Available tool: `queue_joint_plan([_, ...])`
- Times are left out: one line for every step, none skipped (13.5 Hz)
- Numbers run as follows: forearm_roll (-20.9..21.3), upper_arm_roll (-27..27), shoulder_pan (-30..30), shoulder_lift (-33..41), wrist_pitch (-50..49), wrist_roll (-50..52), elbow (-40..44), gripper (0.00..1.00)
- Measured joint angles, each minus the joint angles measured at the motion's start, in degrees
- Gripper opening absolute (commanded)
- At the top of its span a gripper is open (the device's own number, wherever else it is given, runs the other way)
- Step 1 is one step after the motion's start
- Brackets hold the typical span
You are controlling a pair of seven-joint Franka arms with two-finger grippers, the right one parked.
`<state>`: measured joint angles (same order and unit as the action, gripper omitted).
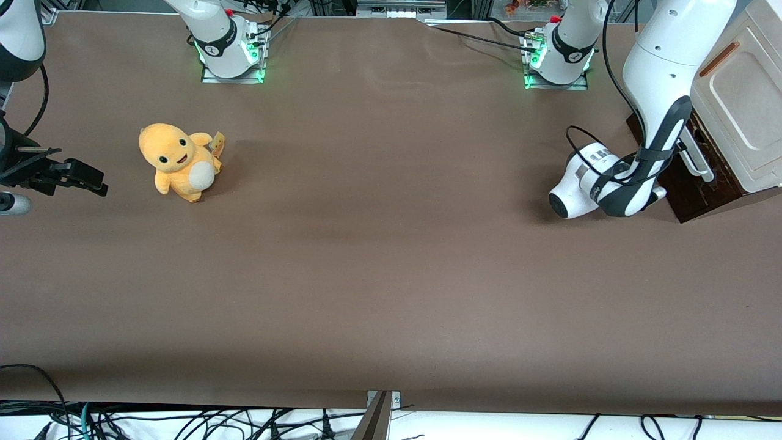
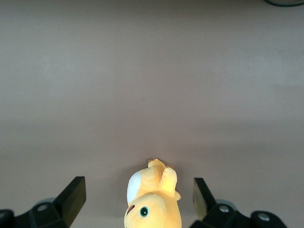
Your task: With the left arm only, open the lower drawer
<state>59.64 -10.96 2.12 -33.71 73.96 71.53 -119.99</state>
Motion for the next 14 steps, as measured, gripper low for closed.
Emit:
queue_joint_plan([0.3, 0.0, 0.1, 0.0, 0.0, 0.0, -0.1, 1.0])
queue_joint_plan([0.7, 0.0, 0.3, -0.1, 0.0, 0.0, -0.1, 1.0])
queue_joint_plan([1.3, 0.0, 0.7, -0.1, 0.0, 0.0, -0.2, 1.0])
queue_joint_plan([2.2, 0.0, 1.3, -0.1, 0.0, 0.0, -0.2, 1.0])
queue_joint_plan([2.9, 0.0, 1.9, -0.1, 0.1, 0.0, -0.4, 1.0])
queue_joint_plan([3.3, 0.0, 2.4, -0.1, 0.1, 0.0, -0.5, 1.0])
queue_joint_plan([3.4, 0.0, 2.8, -0.1, 0.2, 0.0, -0.6, 1.0])
queue_joint_plan([3.4, 0.0, 3.0, -0.2, 0.2, 0.0, -0.6, 1.0])
queue_joint_plan([3.4, 0.0, 3.1, -0.2, 0.3, 0.0, -0.7, 1.0])
queue_joint_plan([3.4, 0.0, 3.1, -0.2, 0.3, 0.0, -0.7, 1.0])
queue_joint_plan([3.4, 0.0, 3.1, -0.2, 0.3, 0.0, -0.7, 1.0])
queue_joint_plan([3.4, 0.0, 3.1, -0.2, 0.3, 0.0, -0.8, 0.99])
queue_joint_plan([3.4, 0.0, 3.1, -0.2, 0.3, 0.0, -0.9, 0.98])
queue_joint_plan([3.4, 0.0, 3.2, -0.2, 0.4, 0.0, -1.0, 0.97])
